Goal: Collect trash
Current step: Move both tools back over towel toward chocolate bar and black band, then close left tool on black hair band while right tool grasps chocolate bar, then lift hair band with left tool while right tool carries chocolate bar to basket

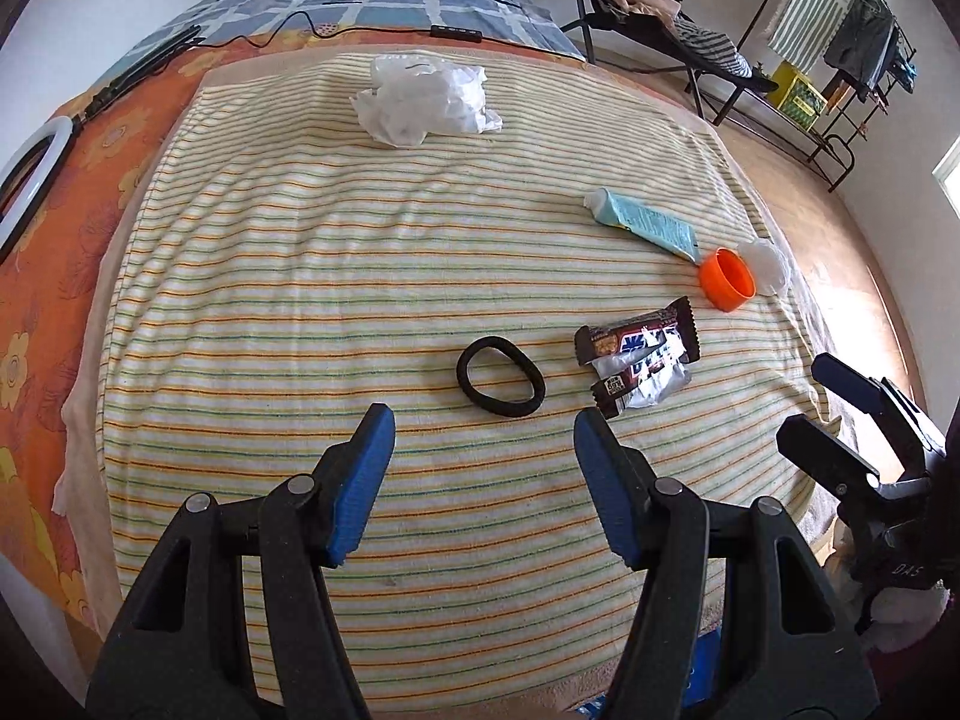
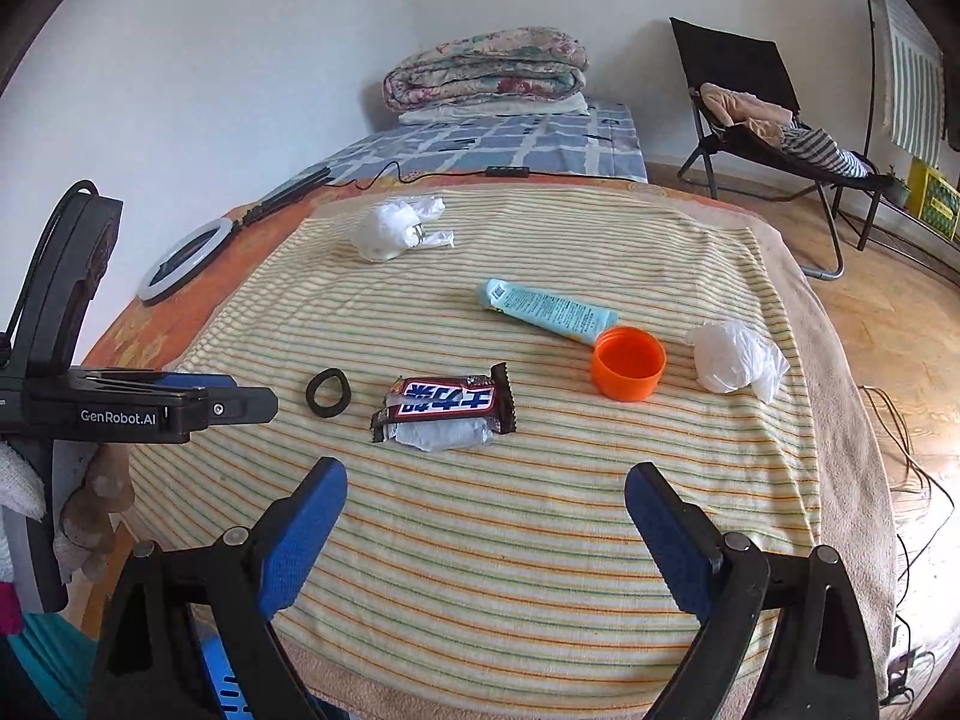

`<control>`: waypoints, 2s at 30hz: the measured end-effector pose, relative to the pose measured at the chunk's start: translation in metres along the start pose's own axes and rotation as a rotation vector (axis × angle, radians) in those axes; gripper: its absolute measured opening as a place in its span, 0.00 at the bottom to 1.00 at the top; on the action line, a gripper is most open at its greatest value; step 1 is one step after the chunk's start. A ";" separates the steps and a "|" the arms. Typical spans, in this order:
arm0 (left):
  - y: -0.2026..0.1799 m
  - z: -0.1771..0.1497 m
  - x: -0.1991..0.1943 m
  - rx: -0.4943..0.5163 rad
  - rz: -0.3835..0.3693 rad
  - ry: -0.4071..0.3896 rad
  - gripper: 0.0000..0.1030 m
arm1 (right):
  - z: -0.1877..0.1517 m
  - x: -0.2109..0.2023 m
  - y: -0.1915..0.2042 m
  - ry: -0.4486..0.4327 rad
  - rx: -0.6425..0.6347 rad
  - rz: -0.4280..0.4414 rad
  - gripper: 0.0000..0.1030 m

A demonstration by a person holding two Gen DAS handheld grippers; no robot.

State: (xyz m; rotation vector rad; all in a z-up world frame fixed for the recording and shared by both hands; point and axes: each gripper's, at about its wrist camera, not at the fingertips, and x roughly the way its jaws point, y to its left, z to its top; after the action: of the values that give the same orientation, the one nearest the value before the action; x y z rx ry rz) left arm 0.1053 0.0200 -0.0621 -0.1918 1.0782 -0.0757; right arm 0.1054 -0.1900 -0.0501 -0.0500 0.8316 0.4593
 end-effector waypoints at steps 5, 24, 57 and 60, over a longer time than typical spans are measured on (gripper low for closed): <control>0.004 0.008 0.015 -0.001 0.006 0.015 0.48 | 0.016 0.029 -0.012 0.045 0.031 0.030 0.92; -0.001 0.019 0.051 0.047 0.062 0.037 0.29 | 0.032 0.099 -0.024 0.152 0.091 0.111 0.58; -0.001 0.021 0.025 0.078 0.088 -0.043 0.02 | 0.048 0.072 0.001 0.032 -0.013 0.071 0.00; -0.001 0.021 0.017 0.074 0.081 -0.055 0.02 | 0.050 0.065 0.002 0.013 -0.013 0.068 0.00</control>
State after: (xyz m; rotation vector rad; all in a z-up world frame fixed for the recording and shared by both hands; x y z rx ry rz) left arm 0.1323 0.0190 -0.0673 -0.0832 1.0250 -0.0368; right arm 0.1776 -0.1530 -0.0630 -0.0368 0.8449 0.5289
